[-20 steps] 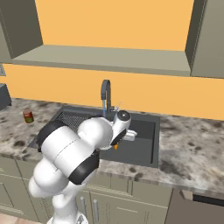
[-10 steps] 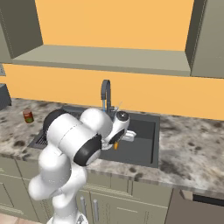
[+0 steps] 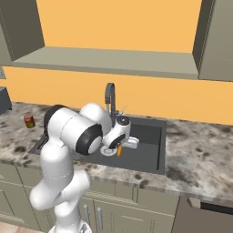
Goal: Turn on the sink faucet. Then move the carrot from the counter to the sink. Turn off the sink. Move the vegetable from the sink to the pot next to the stove. Finally move the pot to the rear left burner.
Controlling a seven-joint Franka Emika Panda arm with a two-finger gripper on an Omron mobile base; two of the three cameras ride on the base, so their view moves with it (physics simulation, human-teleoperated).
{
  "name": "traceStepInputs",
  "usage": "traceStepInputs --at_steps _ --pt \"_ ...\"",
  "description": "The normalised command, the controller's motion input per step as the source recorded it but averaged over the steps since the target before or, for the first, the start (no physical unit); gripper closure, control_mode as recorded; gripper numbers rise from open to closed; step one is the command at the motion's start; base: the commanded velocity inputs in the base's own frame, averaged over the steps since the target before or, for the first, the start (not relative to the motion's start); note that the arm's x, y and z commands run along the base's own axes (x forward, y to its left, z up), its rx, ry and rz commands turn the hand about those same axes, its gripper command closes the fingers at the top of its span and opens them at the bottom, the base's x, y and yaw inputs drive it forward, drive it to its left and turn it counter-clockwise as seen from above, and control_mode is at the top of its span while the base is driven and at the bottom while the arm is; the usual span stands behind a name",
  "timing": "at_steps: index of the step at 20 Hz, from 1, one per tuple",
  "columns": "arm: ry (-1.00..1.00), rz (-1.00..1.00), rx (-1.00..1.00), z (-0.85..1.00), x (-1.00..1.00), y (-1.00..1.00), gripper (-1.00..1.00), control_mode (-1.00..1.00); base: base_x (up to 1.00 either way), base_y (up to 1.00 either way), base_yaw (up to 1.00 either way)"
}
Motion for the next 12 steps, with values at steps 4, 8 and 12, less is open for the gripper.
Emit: traceStepInputs --at_steps 4,8,12 --pt "0.02 0.00 -0.03 -0.26 0.25 0.00 1.00 -1.00 0.00 0.00 0.00" --pt "0.00 0.00 -0.01 -0.27 0.18 -0.02 1.00 -1.00 0.00 0.00 0.00" --pt "0.00 0.00 0.00 -0.26 0.03 -0.25 1.00 -1.00 0.00 0.00 0.00"
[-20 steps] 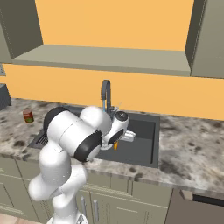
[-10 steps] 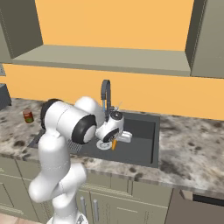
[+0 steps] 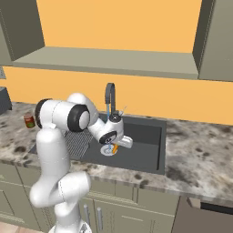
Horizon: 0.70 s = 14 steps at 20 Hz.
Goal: Turn on the sink faucet. Then move the carrot from the counter to the sink. Turn off the sink. Move the vegetable from the sink to the pot next to the stove. Finally move the pot to the rear left burner.
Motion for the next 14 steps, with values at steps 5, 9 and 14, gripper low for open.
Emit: traceStepInputs --at_steps 5,9,14 --pt "0.00 0.00 0.00 -0.21 0.00 -0.37 1.00 -1.00 0.00 0.00 0.00" --pt "0.00 0.00 0.00 -0.24 0.02 -0.30 1.00 -1.00 0.00 0.00 0.00" --pt "0.00 0.01 0.00 -0.27 0.03 -0.29 1.00 -1.00 0.00 0.00 0.00"
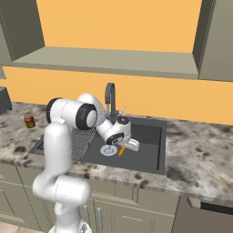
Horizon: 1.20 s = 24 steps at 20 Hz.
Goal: Turn on the sink faucet. Then move the carrot from the counter to the sink. Turn off the sink. Move the vegetable from the sink to the pot next to the stove. Finally move the pot to the rear left burner.
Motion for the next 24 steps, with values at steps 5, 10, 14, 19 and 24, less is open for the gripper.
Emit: traceStepInputs --at_steps 5,10,14,19,24 --pt "0.00 0.00 0.00 -0.25 0.04 -0.26 1.00 -1.00 0.00 0.00 0.00" --pt "0.00 0.00 0.00 -0.25 0.02 -0.19 1.00 -1.00 0.00 0.00 0.00" --pt "0.00 0.00 0.00 -0.24 0.04 -0.13 1.00 -1.00 0.00 0.00 0.00" --pt "0.00 0.00 0.00 -0.24 0.03 -0.12 1.00 -1.00 0.00 0.00 0.00" --pt "0.00 0.00 0.00 -0.24 0.06 -0.07 1.00 -1.00 0.00 0.00 0.00"
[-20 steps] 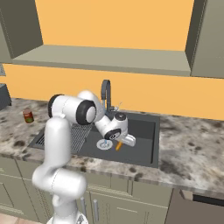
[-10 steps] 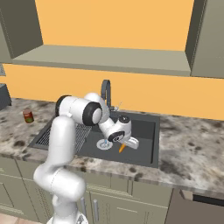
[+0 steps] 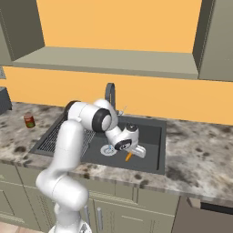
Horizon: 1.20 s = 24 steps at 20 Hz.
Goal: Turn on the sink faucet. Then move the carrot from the counter to the sink. Turn off the sink. Move the vegetable from the sink to the pot next to the stove. Finally move the pot to the rear left burner.
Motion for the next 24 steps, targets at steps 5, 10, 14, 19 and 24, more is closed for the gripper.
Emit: traceStepInputs --at_steps 5,10,14,19,24 --pt "0.00 0.00 0.00 -0.23 0.11 -0.02 1.00 -1.00 0.00 0.00 0.00" --pt "0.00 0.00 0.00 -0.21 0.12 -0.01 1.00 -1.00 0.00 0.00 0.00" --pt "0.00 0.00 0.00 -0.21 0.12 -0.01 1.00 -1.00 0.00 0.00 0.00" --pt "0.01 0.00 0.00 -0.23 0.11 0.00 1.00 -1.00 0.00 0.00 0.00" --pt "0.02 0.00 0.00 -0.19 0.10 0.00 -1.00 -1.00 0.00 0.00 0.00"
